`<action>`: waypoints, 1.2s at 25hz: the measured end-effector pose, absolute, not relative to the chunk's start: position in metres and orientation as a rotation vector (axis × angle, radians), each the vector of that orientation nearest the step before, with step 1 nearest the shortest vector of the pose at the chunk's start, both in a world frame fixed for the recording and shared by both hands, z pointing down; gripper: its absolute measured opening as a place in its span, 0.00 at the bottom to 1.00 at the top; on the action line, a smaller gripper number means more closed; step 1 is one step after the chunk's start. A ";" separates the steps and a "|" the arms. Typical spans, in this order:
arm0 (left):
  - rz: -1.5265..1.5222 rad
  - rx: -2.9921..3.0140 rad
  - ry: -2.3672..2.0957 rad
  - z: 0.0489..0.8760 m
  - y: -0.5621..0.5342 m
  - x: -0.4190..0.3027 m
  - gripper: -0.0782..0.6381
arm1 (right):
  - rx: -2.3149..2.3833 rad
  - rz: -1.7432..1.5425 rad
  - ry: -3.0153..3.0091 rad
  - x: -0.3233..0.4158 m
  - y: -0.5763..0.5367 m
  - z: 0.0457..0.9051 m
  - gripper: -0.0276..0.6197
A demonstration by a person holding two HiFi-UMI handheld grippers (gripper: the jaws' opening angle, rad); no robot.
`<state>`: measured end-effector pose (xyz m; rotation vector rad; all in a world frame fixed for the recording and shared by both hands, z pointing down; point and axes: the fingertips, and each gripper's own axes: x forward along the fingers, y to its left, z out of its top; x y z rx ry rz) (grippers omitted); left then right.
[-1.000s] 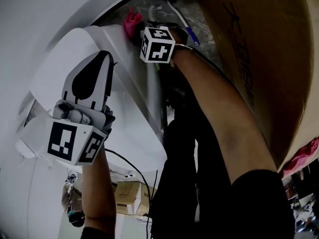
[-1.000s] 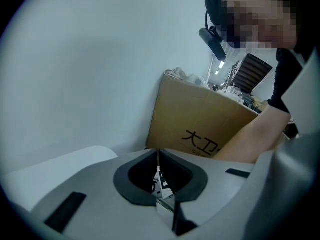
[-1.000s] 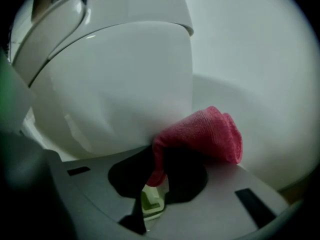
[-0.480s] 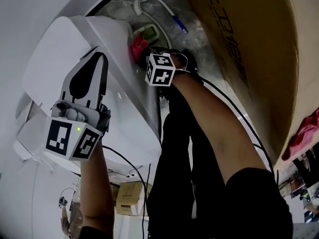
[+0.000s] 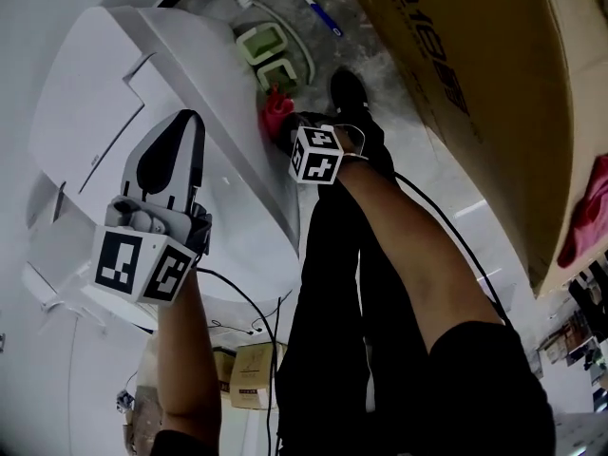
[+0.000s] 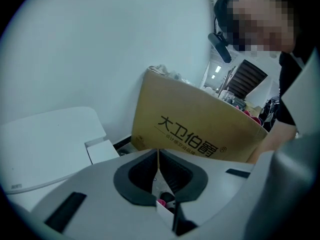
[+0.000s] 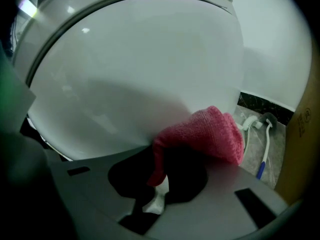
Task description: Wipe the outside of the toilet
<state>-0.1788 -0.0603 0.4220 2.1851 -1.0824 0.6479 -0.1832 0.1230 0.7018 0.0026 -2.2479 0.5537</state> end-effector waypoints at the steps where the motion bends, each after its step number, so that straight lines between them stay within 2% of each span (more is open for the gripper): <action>1: 0.653 2.193 -1.073 0.422 -0.057 -0.176 0.14 | 0.004 0.559 -2.246 -0.182 0.129 0.702 0.16; 13: 0.694 2.243 -1.000 0.425 -0.033 -0.155 0.14 | -0.044 0.675 -2.199 -0.163 0.230 0.708 0.16; 19: 0.614 2.175 -1.052 0.424 -0.027 -0.157 0.14 | -0.212 0.777 -2.134 -0.158 0.293 0.697 0.16; 22: 0.587 2.158 -1.057 0.419 -0.025 -0.153 0.13 | -0.322 0.934 -2.095 -0.160 0.318 0.691 0.16; 26: 0.537 2.113 -1.059 0.409 -0.035 -0.151 0.14 | -0.263 1.050 -2.076 -0.139 0.289 0.692 0.15; 30: 0.509 2.065 -1.130 0.398 -0.057 -0.165 0.14 | -0.017 0.998 -2.188 -0.118 0.186 0.669 0.15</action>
